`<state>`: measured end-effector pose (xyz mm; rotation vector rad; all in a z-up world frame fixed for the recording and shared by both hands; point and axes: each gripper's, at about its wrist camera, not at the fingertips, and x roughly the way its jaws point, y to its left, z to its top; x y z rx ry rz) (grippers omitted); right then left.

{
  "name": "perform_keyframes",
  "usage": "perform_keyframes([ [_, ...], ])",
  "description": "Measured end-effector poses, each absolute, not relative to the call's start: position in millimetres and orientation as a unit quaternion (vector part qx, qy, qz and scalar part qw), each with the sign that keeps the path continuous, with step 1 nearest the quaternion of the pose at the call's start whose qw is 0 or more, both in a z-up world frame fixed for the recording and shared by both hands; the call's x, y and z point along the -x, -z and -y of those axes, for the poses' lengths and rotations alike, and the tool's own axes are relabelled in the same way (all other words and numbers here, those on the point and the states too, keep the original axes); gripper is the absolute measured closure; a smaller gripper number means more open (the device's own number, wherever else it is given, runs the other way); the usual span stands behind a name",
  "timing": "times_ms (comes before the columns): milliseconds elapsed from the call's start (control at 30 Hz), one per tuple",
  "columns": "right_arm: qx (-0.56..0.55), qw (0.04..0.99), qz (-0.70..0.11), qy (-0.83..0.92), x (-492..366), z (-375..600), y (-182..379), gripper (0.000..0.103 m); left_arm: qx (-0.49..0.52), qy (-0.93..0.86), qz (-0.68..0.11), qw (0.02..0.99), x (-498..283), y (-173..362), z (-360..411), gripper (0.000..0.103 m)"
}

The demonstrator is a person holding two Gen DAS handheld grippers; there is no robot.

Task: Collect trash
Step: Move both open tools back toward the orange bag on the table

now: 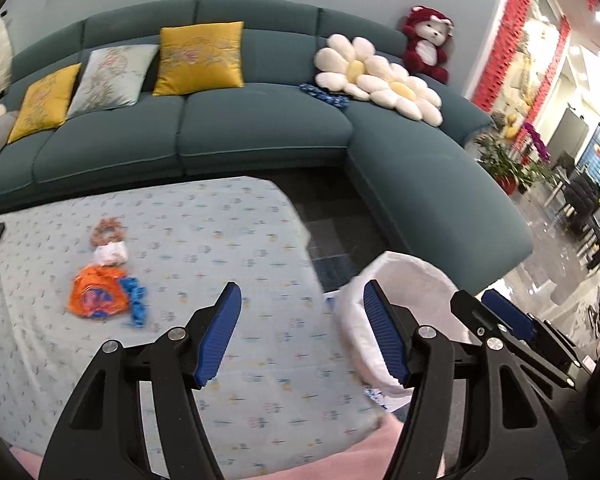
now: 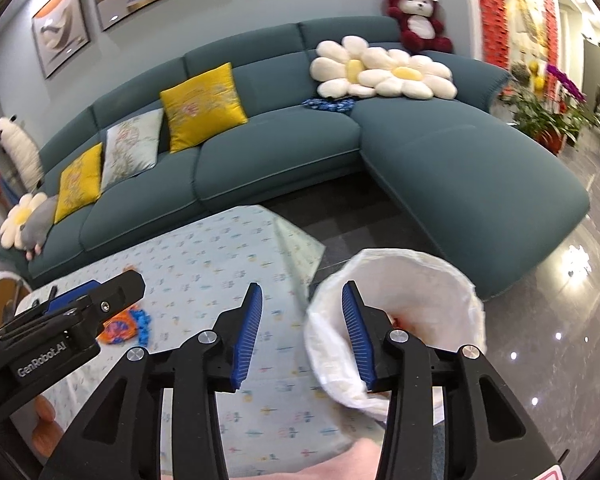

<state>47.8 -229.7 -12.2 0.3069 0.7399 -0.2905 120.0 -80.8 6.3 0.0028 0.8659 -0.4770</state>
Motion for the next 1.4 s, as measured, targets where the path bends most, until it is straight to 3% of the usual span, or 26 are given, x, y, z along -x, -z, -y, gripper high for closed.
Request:
perform_keyframes([
  [333,-0.118,0.912,-0.383,0.090,-70,160,18,0.061,0.028,0.179,-0.427,0.886,-132,7,2,0.043],
  [467,-0.109,0.910,-0.392,0.075,-78,135,25,0.052,0.028,0.156,-0.430,0.889,-137,16,-30,0.043],
  [700,-0.090,0.903,-0.418,0.046,-100,87,45,0.052,0.045,0.108,-0.449,0.886,-152,40,-97,0.043],
  [1400,-0.085,0.854,-0.513,-0.010,-226,-12,148,0.052,0.068,0.024,-0.538,0.840,-252,147,-197,0.031],
])
